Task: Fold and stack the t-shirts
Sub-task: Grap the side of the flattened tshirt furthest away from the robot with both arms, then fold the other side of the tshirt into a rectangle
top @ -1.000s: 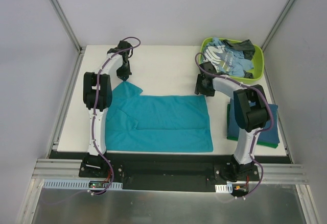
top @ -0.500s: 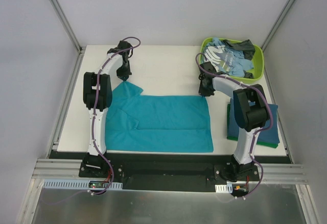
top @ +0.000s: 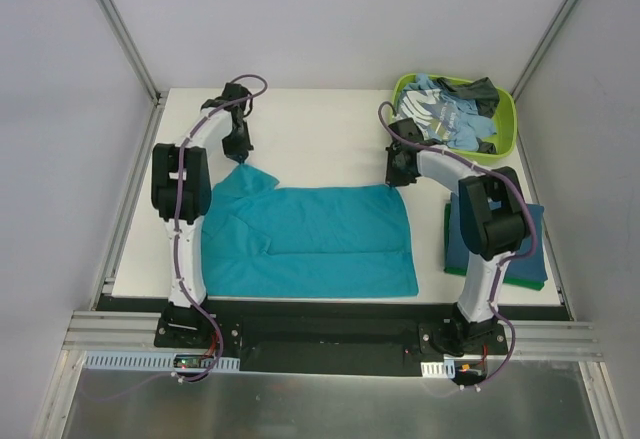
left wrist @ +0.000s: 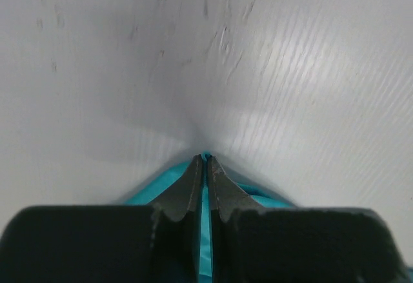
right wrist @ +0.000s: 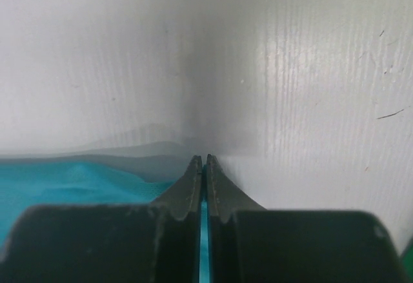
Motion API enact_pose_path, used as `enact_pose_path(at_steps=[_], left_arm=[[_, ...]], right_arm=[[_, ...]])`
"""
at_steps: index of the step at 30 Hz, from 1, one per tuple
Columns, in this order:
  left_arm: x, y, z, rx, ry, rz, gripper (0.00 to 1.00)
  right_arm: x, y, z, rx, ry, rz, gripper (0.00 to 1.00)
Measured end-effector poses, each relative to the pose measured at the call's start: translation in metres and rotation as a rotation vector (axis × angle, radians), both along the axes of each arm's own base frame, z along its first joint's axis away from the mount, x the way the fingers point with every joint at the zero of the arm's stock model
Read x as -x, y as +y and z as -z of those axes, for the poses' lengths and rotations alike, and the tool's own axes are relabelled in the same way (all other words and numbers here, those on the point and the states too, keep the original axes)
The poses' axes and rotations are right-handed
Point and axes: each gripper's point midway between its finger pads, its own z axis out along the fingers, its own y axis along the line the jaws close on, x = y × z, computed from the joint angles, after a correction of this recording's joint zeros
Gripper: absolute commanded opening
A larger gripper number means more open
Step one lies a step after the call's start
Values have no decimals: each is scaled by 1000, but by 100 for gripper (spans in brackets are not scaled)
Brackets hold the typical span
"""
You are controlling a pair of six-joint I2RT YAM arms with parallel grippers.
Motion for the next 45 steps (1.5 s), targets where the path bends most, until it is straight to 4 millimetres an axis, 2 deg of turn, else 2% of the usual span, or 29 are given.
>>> enact_pose_path(at_steps=[5,10,18,24,28,33,38,45], left_arm=[[30,0,-15,32,-6,-28,0],[70,3,-33,54,-38,-67,0],[142,10,-69,90,-161,-152,0],[199,16,-62,119,-187,-249,0],[229,19,-60,153,-223,-309,0],[246,23,-77,201,-337,-359,0],[247,28,-100,223,-444,-399,0],[263,38,-93,196,-437,-462,0]], right_arm=[[12,15,-21,-88,-40,-71,1],[29,28,-40,-140,-74,-128,1],[71,29,-54,-184,-103,-176,0],[98,20,-56,-196,-112,-185,1],[108,18,-62,-211,-130,-192,1],[120,18,-64,-239,-130,-213,1],[129,13,-63,-228,-128,-225,1],[136,9,-58,-213,-114,-232,1]])
